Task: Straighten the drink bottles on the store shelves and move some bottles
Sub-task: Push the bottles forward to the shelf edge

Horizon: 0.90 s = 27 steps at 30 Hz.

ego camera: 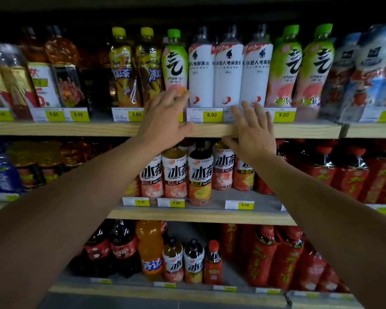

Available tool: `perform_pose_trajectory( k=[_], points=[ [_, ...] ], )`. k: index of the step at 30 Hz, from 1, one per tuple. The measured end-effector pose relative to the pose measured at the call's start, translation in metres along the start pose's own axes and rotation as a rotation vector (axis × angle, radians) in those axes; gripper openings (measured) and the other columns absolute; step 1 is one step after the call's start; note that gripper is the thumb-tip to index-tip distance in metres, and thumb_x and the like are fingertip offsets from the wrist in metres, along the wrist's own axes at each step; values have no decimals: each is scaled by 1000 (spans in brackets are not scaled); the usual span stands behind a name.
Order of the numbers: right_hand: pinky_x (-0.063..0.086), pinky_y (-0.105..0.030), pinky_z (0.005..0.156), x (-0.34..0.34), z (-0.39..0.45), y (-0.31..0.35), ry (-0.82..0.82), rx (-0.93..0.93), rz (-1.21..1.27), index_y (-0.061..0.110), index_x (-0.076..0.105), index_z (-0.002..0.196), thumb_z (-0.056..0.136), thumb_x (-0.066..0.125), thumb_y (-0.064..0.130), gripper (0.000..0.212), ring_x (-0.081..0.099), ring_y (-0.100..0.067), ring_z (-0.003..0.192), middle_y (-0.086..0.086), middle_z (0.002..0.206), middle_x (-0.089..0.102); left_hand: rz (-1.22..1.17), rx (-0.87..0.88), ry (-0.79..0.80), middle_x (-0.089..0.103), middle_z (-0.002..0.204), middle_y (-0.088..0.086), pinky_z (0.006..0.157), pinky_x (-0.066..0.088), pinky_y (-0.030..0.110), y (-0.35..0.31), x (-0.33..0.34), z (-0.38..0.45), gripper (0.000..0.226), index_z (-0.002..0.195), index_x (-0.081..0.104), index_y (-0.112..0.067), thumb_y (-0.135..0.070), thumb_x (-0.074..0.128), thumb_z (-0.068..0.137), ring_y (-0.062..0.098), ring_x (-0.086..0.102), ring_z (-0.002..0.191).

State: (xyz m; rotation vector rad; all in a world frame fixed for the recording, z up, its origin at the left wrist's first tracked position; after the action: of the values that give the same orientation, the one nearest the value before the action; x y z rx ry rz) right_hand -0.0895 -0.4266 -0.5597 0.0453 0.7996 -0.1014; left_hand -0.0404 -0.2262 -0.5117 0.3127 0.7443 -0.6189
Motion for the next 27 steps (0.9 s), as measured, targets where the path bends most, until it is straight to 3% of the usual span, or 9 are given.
perform_pose_trajectory(
  k=[4,9,19,23,27],
  points=[
    [2,-50,121,4,1,-5,1,-27,-3,31,7,156,92,44,63,81,-4,-29,151,-3,165,8,39,-49,-57,29,158,13,116,25,57,7,-10,27,75,154,28,-22,-50,55,90,36,25,145],
    [12,-53,119,8,2,-8,-15,-31,34,32,8,156,90,45,64,83,-3,-28,151,-1,165,10,79,-123,-124,19,162,13,118,18,59,12,-33,60,76,156,25,-24,-47,57,91,37,16,148],
    [16,-54,117,9,1,-8,-63,-39,7,29,11,157,88,35,68,83,1,-30,152,-5,163,17,137,-203,-157,19,163,11,118,10,61,26,-51,119,86,157,13,-33,-56,59,87,34,9,151],
    [17,-55,116,10,1,-8,-61,-35,4,29,10,157,88,36,69,83,1,-31,151,-4,163,17,132,-253,-104,34,157,12,117,7,64,33,-51,128,93,156,12,-31,-55,64,84,36,9,150],
    [20,-54,115,8,0,-8,-78,-35,-14,29,13,156,88,40,67,82,5,-31,151,-4,161,22,77,-250,-154,51,142,14,116,16,61,32,-58,121,90,152,27,-28,-51,74,78,37,23,143]
  ],
)
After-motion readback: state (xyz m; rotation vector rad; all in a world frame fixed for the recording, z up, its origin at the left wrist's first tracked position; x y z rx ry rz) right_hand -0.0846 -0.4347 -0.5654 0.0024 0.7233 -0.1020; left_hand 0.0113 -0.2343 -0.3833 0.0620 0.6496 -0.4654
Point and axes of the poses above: each hand's wrist, its own z-axis towards the middle knuckle, its own x-axis out of the palm, y = z × x, the point moved 9 cm from there along z, towards the middle knuckle
